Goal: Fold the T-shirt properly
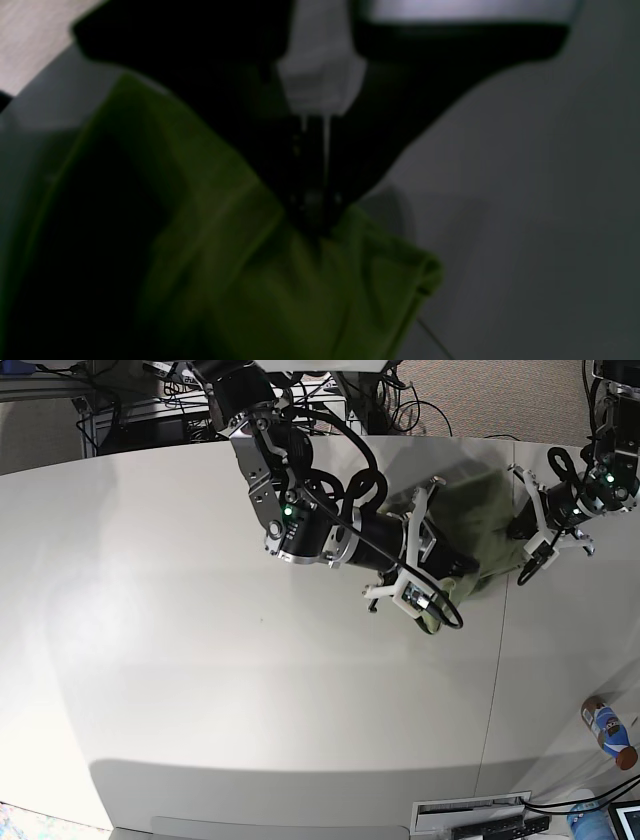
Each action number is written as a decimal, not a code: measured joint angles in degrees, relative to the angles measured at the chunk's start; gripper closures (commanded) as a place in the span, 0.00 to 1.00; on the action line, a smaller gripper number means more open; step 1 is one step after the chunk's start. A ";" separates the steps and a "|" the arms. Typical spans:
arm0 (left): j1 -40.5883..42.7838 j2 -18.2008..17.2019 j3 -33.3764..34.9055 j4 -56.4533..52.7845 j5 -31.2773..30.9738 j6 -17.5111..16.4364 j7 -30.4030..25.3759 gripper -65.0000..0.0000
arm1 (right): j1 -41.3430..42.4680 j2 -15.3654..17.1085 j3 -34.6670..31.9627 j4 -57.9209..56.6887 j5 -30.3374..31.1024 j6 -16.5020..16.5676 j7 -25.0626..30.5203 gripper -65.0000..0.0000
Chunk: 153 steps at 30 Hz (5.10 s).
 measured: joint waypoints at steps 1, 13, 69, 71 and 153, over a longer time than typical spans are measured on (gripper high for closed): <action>0.13 0.31 0.00 0.00 -0.46 -0.02 -0.04 1.00 | 0.26 -0.02 0.00 0.00 0.00 0.00 0.02 1.00; -1.62 10.49 0.07 0.09 1.57 -2.23 -1.05 1.00 | 0.33 -0.02 -3.37 0.00 0.17 0.02 -0.02 1.00; -1.27 6.19 -12.48 5.31 12.94 10.84 2.95 0.81 | 4.00 0.00 8.35 -0.85 -19.28 0.02 6.36 0.99; -0.96 6.16 -12.48 9.18 11.41 11.43 5.51 0.81 | 4.20 -0.11 8.28 -3.61 -21.46 0.17 11.02 1.00; -15.37 9.84 0.92 -15.45 -2.03 -1.75 -3.96 0.84 | 22.40 1.33 -6.29 -38.14 -1.90 -0.07 -12.46 1.00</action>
